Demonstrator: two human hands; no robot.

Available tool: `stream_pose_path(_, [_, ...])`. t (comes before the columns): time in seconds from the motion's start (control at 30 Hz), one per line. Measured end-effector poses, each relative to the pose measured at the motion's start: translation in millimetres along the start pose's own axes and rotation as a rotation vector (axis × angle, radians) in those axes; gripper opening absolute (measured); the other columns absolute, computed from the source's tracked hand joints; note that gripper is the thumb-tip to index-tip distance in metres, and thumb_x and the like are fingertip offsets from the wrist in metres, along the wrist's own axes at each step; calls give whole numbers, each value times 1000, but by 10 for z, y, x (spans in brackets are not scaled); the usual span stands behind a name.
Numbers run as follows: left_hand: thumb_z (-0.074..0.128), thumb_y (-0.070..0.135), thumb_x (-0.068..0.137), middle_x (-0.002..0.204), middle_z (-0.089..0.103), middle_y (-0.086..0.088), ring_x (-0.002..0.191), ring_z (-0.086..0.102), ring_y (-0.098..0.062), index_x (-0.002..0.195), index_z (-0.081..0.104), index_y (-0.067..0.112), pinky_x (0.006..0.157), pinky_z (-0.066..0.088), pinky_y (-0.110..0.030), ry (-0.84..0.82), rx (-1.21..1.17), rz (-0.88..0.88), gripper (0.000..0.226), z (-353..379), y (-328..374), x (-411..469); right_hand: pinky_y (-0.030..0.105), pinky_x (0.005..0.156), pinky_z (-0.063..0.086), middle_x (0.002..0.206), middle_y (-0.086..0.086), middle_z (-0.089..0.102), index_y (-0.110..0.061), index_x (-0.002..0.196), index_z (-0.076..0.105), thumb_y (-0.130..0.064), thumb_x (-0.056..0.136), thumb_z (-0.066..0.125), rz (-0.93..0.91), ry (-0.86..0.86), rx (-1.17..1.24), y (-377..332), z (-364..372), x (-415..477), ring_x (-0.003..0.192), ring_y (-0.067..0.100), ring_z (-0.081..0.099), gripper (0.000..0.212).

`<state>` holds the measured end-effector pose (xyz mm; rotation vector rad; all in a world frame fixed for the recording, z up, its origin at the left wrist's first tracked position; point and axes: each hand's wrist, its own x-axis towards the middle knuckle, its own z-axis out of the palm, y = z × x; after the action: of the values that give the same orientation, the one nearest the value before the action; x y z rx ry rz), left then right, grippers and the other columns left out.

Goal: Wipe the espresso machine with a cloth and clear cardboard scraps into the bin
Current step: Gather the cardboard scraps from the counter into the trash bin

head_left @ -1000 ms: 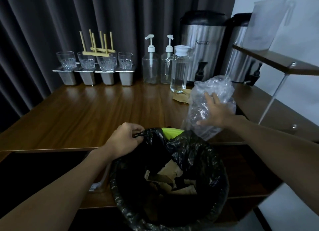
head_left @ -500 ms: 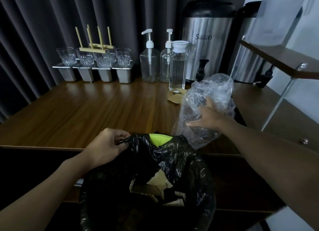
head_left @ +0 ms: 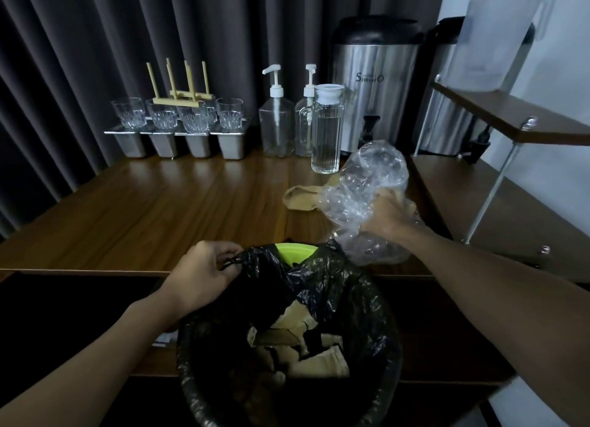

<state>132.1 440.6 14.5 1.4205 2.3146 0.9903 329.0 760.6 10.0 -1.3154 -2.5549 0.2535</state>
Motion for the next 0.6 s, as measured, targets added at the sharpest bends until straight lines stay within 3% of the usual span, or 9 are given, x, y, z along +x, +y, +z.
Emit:
stream_pose_path(0.03, [69,18,90,95,70,29,100,61,12,91,68,38,82,48,-11,8,6,8,20,-19,-20,-22,40,93,48,124,2,48,-19,88,60,-26,72,78,-17,9,119,-31,-62,-35,113,26,48,26])
stream_pose_path(0.1, [68,17,90,89,64,41,93,58,21,85,65,44,70,42,1,26,14,14,28,-66,-47,-66,21,62,53,105,7,64,-13,93,64,-11,77,72,-42,22,388,-127,-227,-124,85,22,63,18])
stream_pose_path(0.17, [69,18,90,88,67,35,96,62,13,94,69,38,76,46,-6,56,5,-2,21,-107,-78,-92,19,42,43,87,6,64,-11,95,64,-2,79,64,-48,106,499,-295,-448,-267,65,21,62,18])
stream_pose_path(0.23, [69,20,90,93,65,29,104,63,-1,107,71,28,85,50,-21,101,17,-34,19,-168,-85,-114,21,36,37,85,5,60,-18,103,56,4,81,58,-104,163,534,-526,-651,-449,56,14,57,31])
stream_pose_path(0.3, [68,20,89,90,62,31,100,64,-4,101,71,32,80,49,-22,135,20,-26,17,-235,-68,-138,19,33,33,89,0,61,-31,119,49,9,80,57,-250,103,610,-763,-793,-677,44,4,48,56])
stream_pose_path(0.4, [68,17,86,90,71,17,97,67,-11,90,71,31,81,53,-30,181,29,-24,15,-331,-22,-177,20,40,44,124,-8,61,-48,134,46,-5,88,61,-539,-68,541,-1094,-890,-1056,51,3,57,65])
stream_pose_path(0.47, [68,15,84,95,74,10,99,68,-15,93,74,27,87,55,-37,208,5,-31,17,-397,6,-214,29,70,60,125,-4,65,-43,132,51,-20,89,67,-632,-172,388,-1282,-854,-1275,83,4,67,51])
stream_pose_path(0.5, [68,14,84,96,75,11,100,68,-14,95,75,28,88,55,-38,224,-11,-27,19,-428,19,-237,31,83,58,123,-4,66,-36,131,55,-23,88,70,-644,-227,324,-1359,-816,-1368,97,7,67,47])
stream_pose_path(0.6, [69,17,81,93,75,11,98,69,-16,88,75,29,85,55,-37,274,-11,-22,16,-518,34,-307,38,85,55,113,3,69,-17,120,66,-26,92,66,-687,-472,166,-1567,-676,-1650,98,17,66,29])
